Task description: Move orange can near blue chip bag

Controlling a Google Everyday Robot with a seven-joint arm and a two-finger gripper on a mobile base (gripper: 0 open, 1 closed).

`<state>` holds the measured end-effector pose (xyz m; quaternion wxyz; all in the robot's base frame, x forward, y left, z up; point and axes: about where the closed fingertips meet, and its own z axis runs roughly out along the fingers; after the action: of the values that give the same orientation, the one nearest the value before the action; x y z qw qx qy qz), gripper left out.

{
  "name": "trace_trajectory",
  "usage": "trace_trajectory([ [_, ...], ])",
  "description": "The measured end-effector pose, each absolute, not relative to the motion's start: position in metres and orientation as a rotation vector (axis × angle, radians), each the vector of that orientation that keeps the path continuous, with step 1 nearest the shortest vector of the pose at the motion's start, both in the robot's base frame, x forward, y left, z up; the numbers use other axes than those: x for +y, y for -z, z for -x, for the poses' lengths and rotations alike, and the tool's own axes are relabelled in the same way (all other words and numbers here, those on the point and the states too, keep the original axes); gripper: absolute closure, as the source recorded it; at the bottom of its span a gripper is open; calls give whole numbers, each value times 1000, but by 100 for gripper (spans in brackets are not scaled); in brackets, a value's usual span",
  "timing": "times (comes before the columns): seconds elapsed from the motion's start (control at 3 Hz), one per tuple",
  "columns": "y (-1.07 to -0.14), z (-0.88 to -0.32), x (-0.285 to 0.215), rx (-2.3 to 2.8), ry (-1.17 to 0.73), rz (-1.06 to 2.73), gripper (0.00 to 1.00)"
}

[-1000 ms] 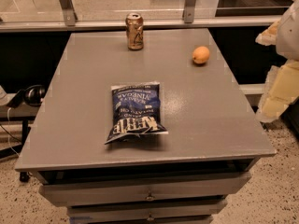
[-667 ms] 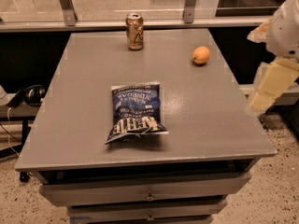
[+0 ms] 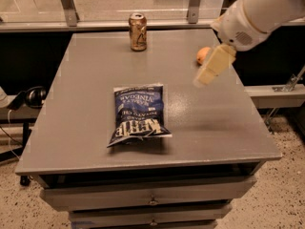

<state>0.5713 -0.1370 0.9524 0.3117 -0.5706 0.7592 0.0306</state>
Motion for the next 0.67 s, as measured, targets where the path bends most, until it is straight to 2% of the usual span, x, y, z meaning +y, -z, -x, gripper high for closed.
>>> trace_trajectory([
  [0.67,-944,-698,-77,1839,-259,1183,0],
])
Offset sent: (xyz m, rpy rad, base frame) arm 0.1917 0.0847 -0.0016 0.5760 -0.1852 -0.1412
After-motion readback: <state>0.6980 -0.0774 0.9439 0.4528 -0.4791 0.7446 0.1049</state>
